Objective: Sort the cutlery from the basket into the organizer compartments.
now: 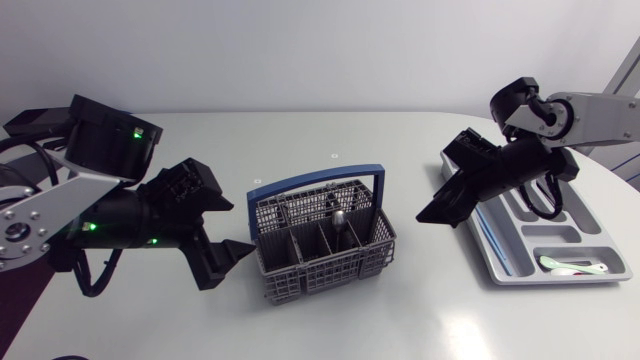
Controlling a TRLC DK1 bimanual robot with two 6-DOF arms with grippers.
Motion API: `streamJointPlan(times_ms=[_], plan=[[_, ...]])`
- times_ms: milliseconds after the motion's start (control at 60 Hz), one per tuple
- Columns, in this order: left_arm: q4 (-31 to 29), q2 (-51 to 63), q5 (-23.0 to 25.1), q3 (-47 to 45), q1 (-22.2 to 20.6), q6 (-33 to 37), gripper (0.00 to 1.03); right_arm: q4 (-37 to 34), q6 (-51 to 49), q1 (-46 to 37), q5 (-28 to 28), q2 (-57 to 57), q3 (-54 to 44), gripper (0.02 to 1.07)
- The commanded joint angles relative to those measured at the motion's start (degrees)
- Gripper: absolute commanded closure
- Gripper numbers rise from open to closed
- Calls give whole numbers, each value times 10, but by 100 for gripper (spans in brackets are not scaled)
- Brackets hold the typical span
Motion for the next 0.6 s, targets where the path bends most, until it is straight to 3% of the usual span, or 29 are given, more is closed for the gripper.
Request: streamJointPlan(times_ms=[0,583], plan=[[14,15,-4,-10,9,2,5,6,23,20,4,-13,-21,6],[76,94,-3,2,45,25,5,23,60,97,6,-73,-85,6]])
